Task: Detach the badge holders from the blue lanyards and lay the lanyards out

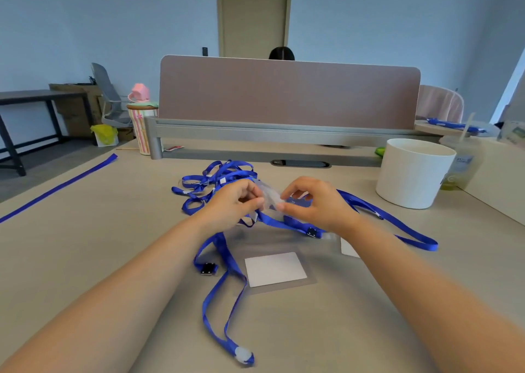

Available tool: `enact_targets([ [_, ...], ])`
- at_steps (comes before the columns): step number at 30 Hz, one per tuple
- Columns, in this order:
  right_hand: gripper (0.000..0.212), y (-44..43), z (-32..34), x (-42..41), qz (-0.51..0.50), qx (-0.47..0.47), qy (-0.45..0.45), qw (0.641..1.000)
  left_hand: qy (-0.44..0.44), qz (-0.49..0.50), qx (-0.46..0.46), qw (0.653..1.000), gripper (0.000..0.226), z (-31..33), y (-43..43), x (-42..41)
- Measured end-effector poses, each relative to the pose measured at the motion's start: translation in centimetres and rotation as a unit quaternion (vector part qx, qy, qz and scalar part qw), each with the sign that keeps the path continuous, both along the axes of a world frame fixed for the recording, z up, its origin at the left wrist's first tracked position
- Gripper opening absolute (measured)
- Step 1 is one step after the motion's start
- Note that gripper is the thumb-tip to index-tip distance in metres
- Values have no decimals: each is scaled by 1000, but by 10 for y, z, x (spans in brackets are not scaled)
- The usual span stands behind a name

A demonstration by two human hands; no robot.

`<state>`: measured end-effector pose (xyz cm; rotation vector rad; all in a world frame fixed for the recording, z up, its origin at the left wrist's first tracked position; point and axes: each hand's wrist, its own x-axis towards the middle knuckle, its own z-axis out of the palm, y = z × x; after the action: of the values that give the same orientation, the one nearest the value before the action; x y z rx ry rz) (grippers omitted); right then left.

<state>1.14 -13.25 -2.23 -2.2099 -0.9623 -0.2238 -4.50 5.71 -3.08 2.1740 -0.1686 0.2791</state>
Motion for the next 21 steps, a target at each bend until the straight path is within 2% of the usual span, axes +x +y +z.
enact_targets([
  [3, 23, 5, 1, -2, 4, -16, -25, 1000, 7, 28, -129, 991, 4, 4, -4, 4],
  [5, 22, 9, -2, -1, -24, -16, -39, 999, 28, 38, -185, 982, 9, 5, -8, 6],
  [8, 15, 13, -5, 3, -78, 30, -32, 996, 45, 44, -184, 981, 22, 5, -12, 7],
  [12, 16, 12, -12, 5, -118, 68, -24, 990, 26, 78, -219, 972, 41, 1, -13, 4],
  [15, 16, 11, -21, 2, -113, 97, 8, 989, 41, 45, -237, 970, 26, 2, -11, -1],
  [18, 16, 13, -25, 1, -100, 119, 26, 988, 52, 51, -218, 973, 29, 0, -11, -2],
  [21, 16, 15, -22, -2, -84, 165, 41, 982, 55, 70, -290, 953, 18, 0, -15, -2],
])
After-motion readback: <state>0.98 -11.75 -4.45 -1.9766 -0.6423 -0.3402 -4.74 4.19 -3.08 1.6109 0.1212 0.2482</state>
